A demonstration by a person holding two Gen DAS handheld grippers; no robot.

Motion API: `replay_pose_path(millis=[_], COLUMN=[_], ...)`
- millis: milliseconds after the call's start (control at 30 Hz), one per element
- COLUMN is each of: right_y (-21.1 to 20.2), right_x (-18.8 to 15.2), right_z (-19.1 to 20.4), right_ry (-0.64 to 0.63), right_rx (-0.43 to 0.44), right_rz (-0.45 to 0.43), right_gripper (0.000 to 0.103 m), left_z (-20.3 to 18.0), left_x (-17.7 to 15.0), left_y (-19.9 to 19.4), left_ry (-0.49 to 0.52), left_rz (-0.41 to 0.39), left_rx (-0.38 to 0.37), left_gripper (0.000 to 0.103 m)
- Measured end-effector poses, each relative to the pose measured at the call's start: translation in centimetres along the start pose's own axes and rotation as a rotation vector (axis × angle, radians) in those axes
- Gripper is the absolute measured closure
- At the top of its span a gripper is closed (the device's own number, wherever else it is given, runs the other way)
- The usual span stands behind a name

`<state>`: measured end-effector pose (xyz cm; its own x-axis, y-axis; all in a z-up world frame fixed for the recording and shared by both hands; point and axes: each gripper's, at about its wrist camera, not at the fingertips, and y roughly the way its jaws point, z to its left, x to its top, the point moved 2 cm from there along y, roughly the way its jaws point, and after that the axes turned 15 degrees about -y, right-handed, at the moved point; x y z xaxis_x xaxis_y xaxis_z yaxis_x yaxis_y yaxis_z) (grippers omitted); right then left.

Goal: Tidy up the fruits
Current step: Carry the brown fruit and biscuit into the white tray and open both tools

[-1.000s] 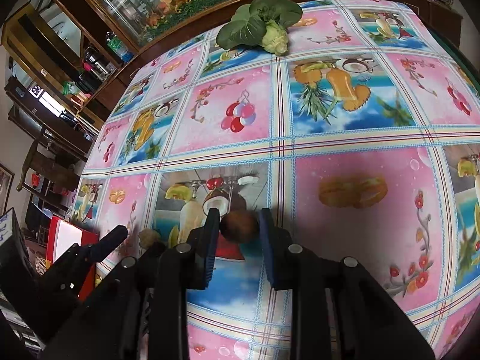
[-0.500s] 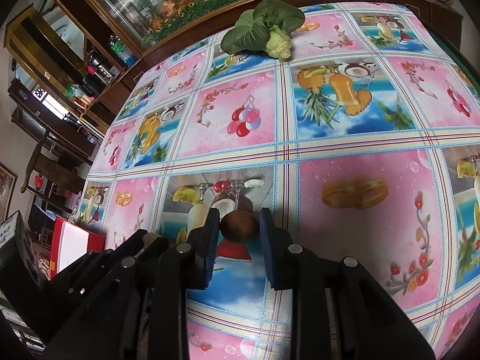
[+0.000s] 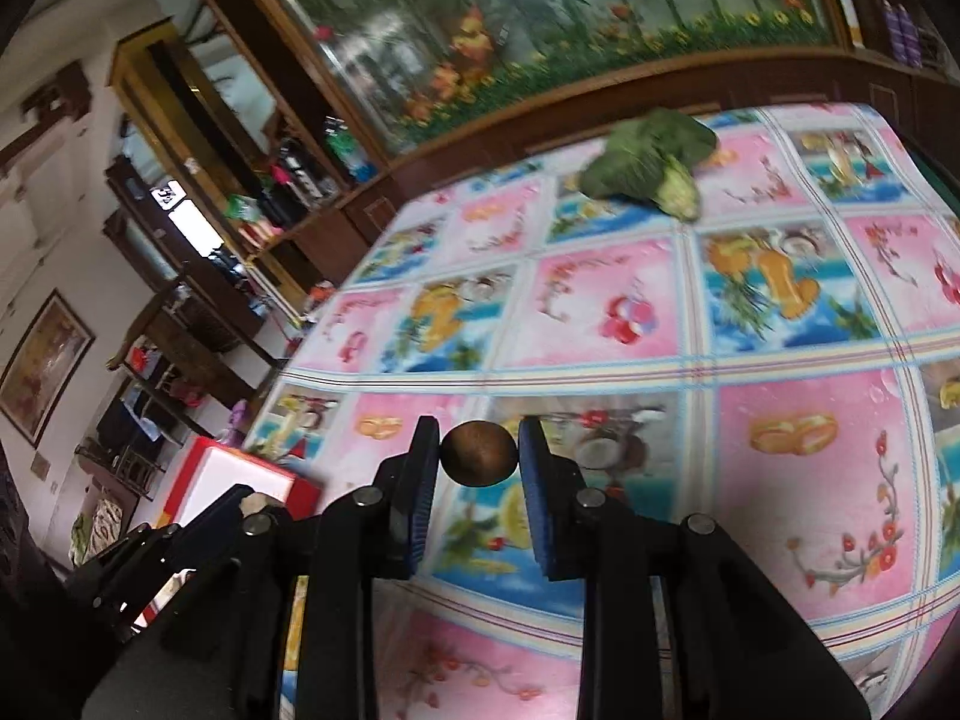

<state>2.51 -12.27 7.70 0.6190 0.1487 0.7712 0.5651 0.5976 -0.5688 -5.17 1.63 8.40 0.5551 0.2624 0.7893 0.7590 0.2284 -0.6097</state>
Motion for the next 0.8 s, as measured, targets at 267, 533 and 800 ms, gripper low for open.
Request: replay_pose_path(millis=[267,533,800], right_y=[-0.1,1.8,3.8], right_x=[-0.6,-1.3,-1.7], right_z=[5.2,8.2,12.3], right_ry=[-0.099,-0.119,-0.102], right_rx=[0.077,0.088,0.168], right_rz=[-0.059,-0.048,-0.038], right_gripper=[0.074,0.074,0.074], left_z=[3.7,7.4,12.5], left_x=[-0.1,-0.3,-0.7], left_y=[-1.9,-2.2,-2.0], left_ry=[-0.047,-0.091,-0.170], left_rz=[-0.037,-0.046,-0.049], left_rx=[0.025,0.062,0.135], left_gripper=[0.081,0.081,0.081])
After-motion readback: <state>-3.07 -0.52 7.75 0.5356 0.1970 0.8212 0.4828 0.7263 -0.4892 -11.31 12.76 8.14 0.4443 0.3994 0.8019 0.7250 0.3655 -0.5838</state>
